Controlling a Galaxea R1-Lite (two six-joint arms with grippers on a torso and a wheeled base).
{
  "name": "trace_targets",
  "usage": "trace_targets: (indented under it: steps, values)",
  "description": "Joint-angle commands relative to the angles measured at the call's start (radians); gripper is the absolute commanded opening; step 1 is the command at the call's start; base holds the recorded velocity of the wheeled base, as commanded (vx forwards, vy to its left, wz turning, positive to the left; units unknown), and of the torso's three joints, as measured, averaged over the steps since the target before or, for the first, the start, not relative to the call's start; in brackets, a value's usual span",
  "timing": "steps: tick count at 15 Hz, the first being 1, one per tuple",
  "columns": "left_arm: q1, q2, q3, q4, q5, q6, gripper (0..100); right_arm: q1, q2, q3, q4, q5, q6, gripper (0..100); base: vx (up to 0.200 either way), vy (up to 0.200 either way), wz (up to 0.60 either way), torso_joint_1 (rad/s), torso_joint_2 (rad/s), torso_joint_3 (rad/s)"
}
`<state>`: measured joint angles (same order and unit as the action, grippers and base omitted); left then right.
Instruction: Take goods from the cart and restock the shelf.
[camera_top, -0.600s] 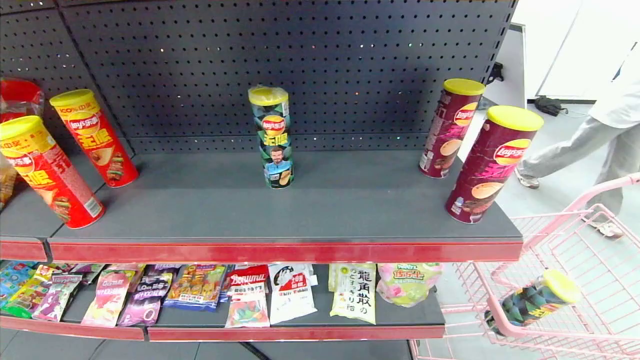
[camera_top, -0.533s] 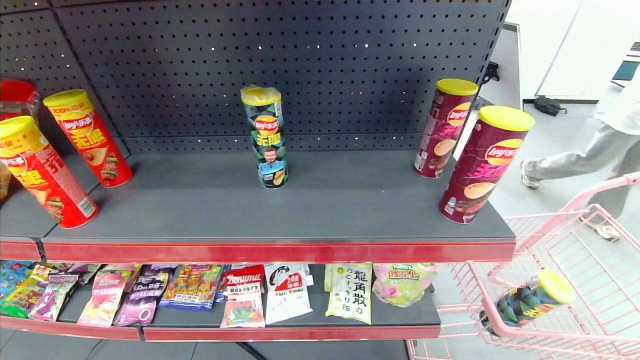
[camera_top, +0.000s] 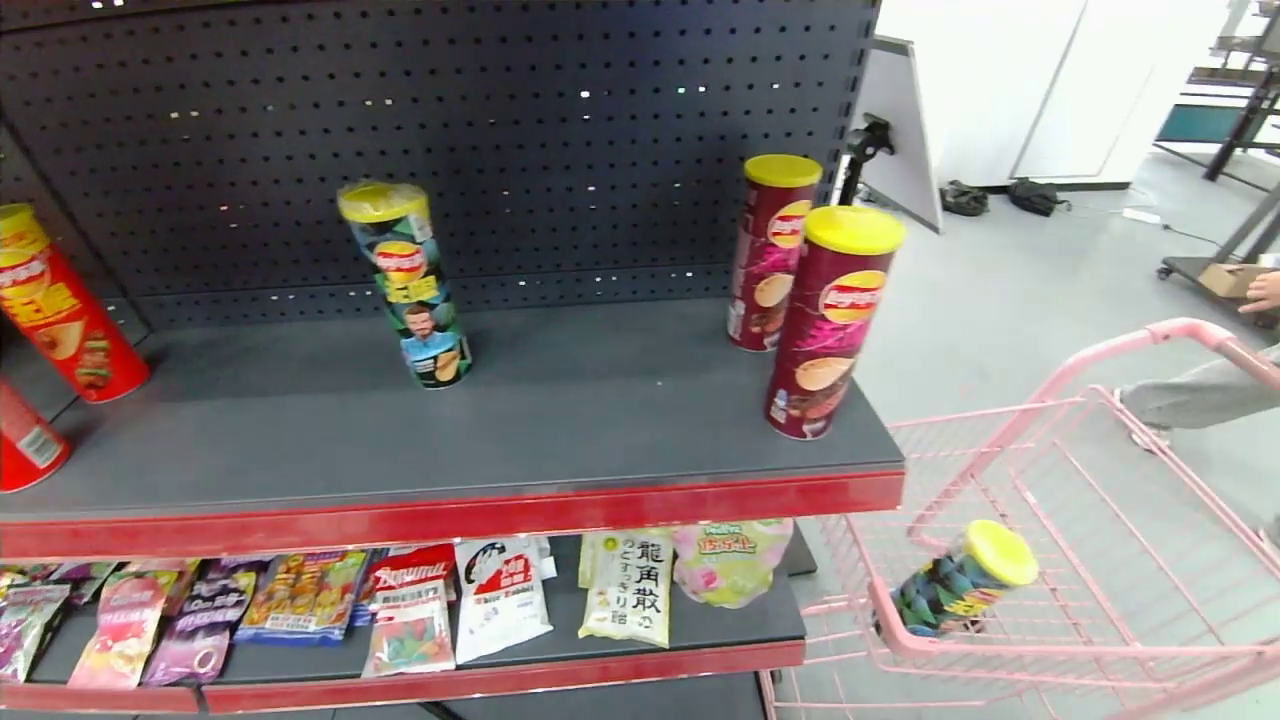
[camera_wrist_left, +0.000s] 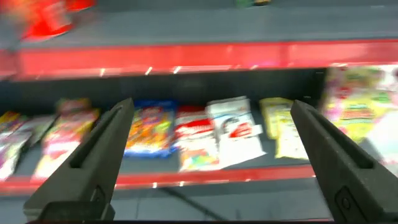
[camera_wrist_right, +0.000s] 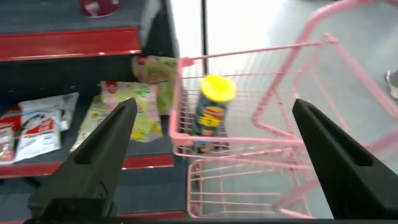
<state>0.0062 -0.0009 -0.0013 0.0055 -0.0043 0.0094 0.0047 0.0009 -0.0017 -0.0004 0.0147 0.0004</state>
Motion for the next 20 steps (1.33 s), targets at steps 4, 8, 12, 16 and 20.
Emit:
trace_targets:
  steps: [4, 8, 12, 16, 20]
  values:
    - [-0.002, 0.001, 0.000, 0.001, 0.000, -0.002, 100, -0.002, 0.001, 0.000, -0.001, -0.001, 0.000, 100, 0.000, 0.000, -0.60, 0.000, 0.00, 0.002]
    - [0.000, 0.001, 0.000, 0.001, 0.001, -0.002, 100, -0.002, 0.001, 0.000, -0.001, -0.001, 0.000, 100, 0.000, 0.000, -0.60, 0.002, 0.01, 0.002]
    - [-0.002, 0.001, 0.000, 0.001, 0.001, -0.002, 100, -0.002, 0.001, 0.000, -0.001, 0.001, 0.000, 100, 0.000, 0.000, 0.00, 0.000, 0.00, 0.000]
    - [-0.002, 0.001, 0.000, 0.001, 0.001, -0.002, 100, -0.002, 0.001, 0.000, -0.001, 0.001, 0.000, 100, 0.000, 0.000, 0.00, -0.070, 0.18, 0.102]
    - [-0.002, 0.001, 0.000, 0.001, 0.001, -0.002, 100, -0.002, 0.001, 0.000, -0.001, 0.001, 0.001, 100, 0.000, 0.000, 0.00, -0.134, 0.37, 0.220]
